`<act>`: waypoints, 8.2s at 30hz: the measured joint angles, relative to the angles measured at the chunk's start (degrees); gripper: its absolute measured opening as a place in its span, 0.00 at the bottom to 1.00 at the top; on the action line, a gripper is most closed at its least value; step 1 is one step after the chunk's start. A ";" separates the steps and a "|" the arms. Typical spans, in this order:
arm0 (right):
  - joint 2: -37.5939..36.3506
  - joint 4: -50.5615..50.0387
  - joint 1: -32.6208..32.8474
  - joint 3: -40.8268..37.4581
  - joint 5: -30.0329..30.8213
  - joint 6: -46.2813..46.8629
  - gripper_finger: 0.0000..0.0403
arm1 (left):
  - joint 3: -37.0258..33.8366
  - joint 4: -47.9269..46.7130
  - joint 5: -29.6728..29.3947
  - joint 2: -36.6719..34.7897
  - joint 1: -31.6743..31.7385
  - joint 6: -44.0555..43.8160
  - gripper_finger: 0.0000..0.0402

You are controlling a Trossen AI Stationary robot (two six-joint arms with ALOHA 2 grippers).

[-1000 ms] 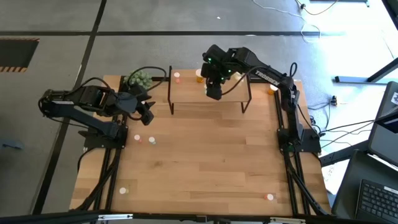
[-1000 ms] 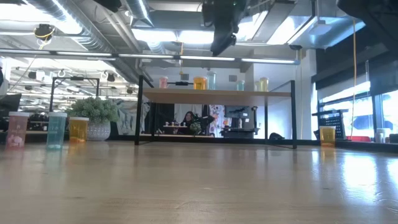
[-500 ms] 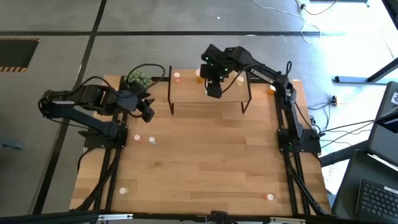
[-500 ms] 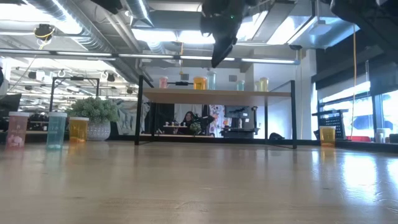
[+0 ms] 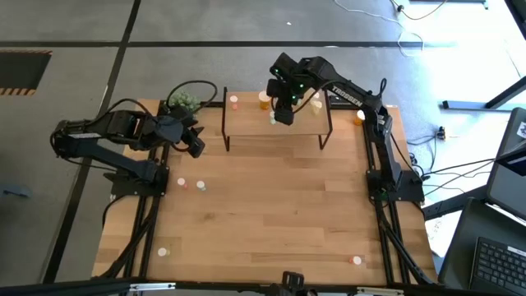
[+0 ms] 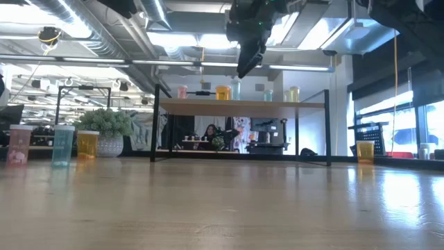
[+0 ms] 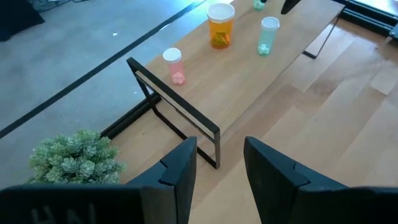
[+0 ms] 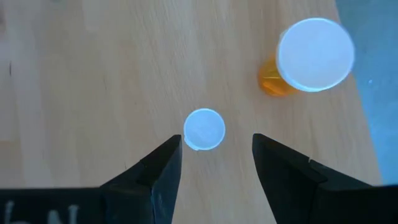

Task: Pick and place medicine bottles onto shelf by color
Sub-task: Adjust the blue medicine bottle on the shelf to align with the other blue medicine bottle

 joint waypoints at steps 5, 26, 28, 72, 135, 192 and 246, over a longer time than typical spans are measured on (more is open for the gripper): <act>1.22 -0.53 -0.14 0.00 -0.33 -1.59 0.49 | 0.00 -0.02 0.01 0.00 0.35 -0.01 0.32; 3.10 -1.14 -0.14 -0.02 -0.98 -1.71 0.49 | 0.00 -0.02 0.02 0.00 0.35 0.35 0.32; 3.14 -1.03 -0.14 -0.02 -0.98 -1.73 0.49 | 0.00 -0.02 0.02 0.00 0.35 0.35 0.32; 3.09 -1.42 -0.14 -0.02 -0.92 -1.75 0.30 | 0.00 -0.02 0.02 0.00 0.35 0.39 0.32; -2.52 -12.16 -3.35 0.48 6.56 -1.48 0.30 | 0.00 -0.02 1.77 -0.02 0.33 0.37 0.32; -2.20 -6.83 -3.76 -3.76 3.64 1.41 0.51 | 0.00 0.00 1.76 0.00 0.35 0.39 0.32; 0.28 -7.77 -4.70 -3.78 3.52 1.29 0.36 | 0.00 0.00 2.60 -0.02 0.35 1.95 0.32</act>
